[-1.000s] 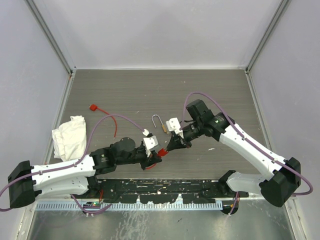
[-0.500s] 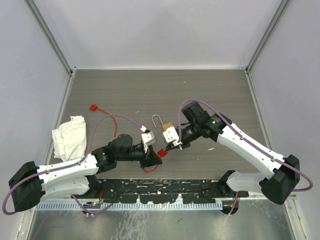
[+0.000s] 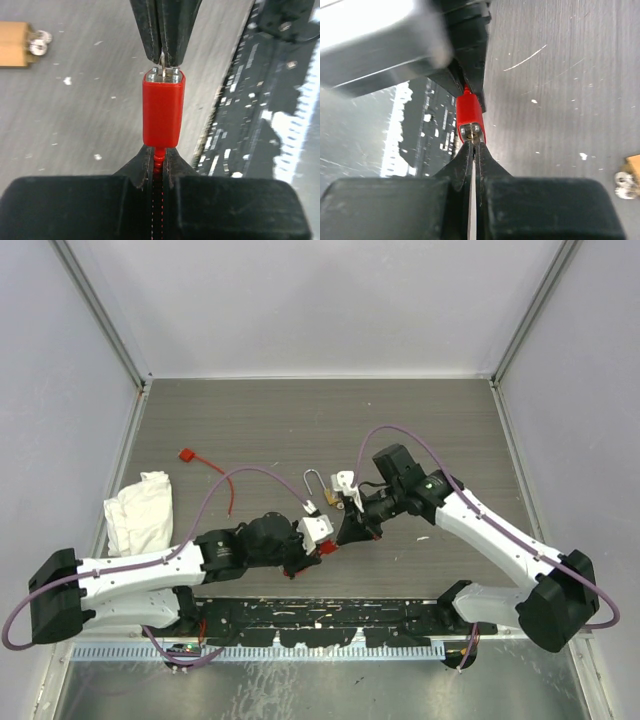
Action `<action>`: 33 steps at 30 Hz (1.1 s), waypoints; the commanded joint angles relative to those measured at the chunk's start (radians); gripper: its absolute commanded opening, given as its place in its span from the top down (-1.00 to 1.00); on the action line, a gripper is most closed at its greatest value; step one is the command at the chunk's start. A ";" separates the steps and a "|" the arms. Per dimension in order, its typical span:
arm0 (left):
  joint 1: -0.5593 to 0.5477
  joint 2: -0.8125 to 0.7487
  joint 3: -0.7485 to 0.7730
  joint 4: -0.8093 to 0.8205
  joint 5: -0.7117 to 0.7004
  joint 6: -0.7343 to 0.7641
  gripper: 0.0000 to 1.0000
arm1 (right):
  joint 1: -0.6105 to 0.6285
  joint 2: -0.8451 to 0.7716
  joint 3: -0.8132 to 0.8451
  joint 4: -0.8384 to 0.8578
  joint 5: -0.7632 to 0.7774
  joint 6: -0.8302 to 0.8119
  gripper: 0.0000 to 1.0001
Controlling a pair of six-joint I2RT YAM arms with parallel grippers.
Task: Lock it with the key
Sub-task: Lock the lock.
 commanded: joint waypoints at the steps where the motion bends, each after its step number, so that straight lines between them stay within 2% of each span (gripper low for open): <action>1: -0.048 -0.006 0.084 -0.130 -0.385 0.247 1.00 | -0.020 0.014 -0.001 0.081 -0.242 0.281 0.98; 5: -0.007 -0.025 0.070 -0.172 -0.266 0.269 1.00 | -0.010 0.009 0.076 -0.026 -0.144 0.128 0.98; 7: 0.006 -0.054 0.060 -0.176 -0.282 0.269 1.00 | 0.000 -0.005 0.083 -0.007 -0.079 0.137 0.98; 10: 0.006 -0.062 0.081 -0.215 -0.350 0.275 1.00 | 0.020 0.031 0.116 -0.025 -0.078 0.169 0.98; 11: 0.011 -0.070 0.089 -0.214 -0.313 0.271 1.00 | 0.046 0.038 0.124 -0.044 -0.033 0.135 0.98; 13: 0.057 -0.097 0.090 -0.186 -0.104 0.225 1.00 | 0.127 0.000 0.099 -0.042 0.073 0.022 0.98; 16: 0.266 -0.094 0.074 -0.113 0.462 0.064 1.00 | 0.163 -0.056 0.083 -0.101 0.124 -0.278 0.98; 17: 0.311 -0.083 0.055 -0.076 0.592 0.007 1.00 | 0.163 -0.049 0.101 -0.131 0.128 -0.329 0.98; 18: 0.335 -0.068 0.043 -0.044 0.693 -0.034 1.00 | 0.163 -0.052 0.107 -0.137 0.131 -0.358 0.98; 19: 0.340 -0.054 0.046 -0.049 0.728 -0.047 1.00 | 0.162 -0.051 0.115 -0.132 0.132 -0.363 0.98; 21: 0.335 -0.036 0.085 -0.177 0.653 0.015 1.00 | 0.159 -0.031 0.147 -0.116 0.129 -0.288 0.98; 22: 0.324 -0.038 0.111 -0.247 0.559 0.058 1.00 | 0.147 -0.021 0.153 -0.098 0.107 -0.225 0.98; 23: 0.286 -0.051 0.137 -0.305 0.406 0.112 1.00 | 0.121 -0.008 0.158 -0.088 0.059 -0.160 0.98; 24: 0.219 -0.072 0.152 -0.345 0.157 0.162 1.00 | 0.086 0.008 0.161 -0.085 -0.017 -0.093 0.98; 25: 0.129 -0.092 0.155 -0.357 -0.155 0.229 1.00 | 0.048 0.027 0.159 -0.084 -0.094 -0.035 0.98; 26: 0.047 -0.112 0.145 -0.334 -0.380 0.271 1.00 | 0.012 0.047 0.153 -0.084 -0.193 0.024 0.98; 27: -0.022 -0.120 0.134 -0.310 -0.526 0.308 1.00 | -0.015 0.067 0.142 -0.084 -0.248 0.069 0.98; 29: -0.072 -0.115 0.126 -0.289 -0.640 0.352 1.00 | -0.048 0.085 0.117 -0.083 -0.310 0.116 0.98; 30: -0.075 -0.108 0.125 -0.292 -0.641 0.362 1.00 | -0.051 0.084 0.110 -0.087 -0.307 0.114 0.98; 32: -0.072 -0.110 0.116 -0.308 -0.548 0.381 1.00 | -0.047 0.061 0.112 -0.136 -0.267 0.038 0.98; 33: -0.053 -0.127 0.107 -0.308 -0.442 0.386 1.00 | -0.036 0.037 0.118 -0.162 -0.223 -0.023 0.98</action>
